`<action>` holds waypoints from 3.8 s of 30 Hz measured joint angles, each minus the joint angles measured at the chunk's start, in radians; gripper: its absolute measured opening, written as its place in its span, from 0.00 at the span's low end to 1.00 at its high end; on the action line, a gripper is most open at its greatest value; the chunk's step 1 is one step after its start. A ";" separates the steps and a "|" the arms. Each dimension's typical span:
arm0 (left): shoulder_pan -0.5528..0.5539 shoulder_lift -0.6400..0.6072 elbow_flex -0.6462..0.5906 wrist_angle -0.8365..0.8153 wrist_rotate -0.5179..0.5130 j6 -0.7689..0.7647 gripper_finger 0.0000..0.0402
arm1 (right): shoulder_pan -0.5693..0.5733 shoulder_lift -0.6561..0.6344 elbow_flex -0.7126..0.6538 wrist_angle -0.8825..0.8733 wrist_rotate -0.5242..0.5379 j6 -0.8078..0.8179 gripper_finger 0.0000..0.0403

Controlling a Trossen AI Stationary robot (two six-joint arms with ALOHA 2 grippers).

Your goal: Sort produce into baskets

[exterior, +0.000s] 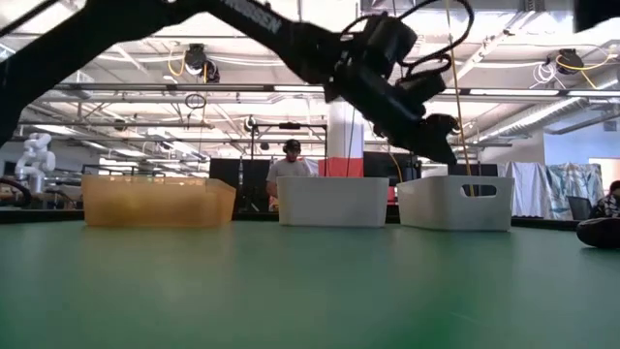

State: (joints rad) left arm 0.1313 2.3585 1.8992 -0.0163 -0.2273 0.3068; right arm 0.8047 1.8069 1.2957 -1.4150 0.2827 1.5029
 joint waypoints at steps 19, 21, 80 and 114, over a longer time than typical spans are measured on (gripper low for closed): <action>-0.258 0.105 -0.003 0.147 0.340 0.016 0.67 | 0.422 -0.054 0.001 0.295 0.005 0.544 0.70; -0.264 0.106 -0.002 0.176 0.352 0.010 0.67 | 0.444 -0.054 0.001 0.297 0.034 0.589 0.70; -0.231 0.292 0.117 0.206 0.404 -0.171 0.26 | 0.453 -0.054 0.000 0.291 0.113 0.602 0.70; 0.046 0.078 0.119 -0.004 0.021 -0.309 0.40 | 0.415 -0.053 0.000 0.286 0.427 0.325 0.70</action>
State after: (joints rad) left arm 0.1776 2.4363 2.0178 -0.0199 -0.2059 -0.0026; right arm 1.2200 1.7535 1.2957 -1.1289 0.7095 1.8281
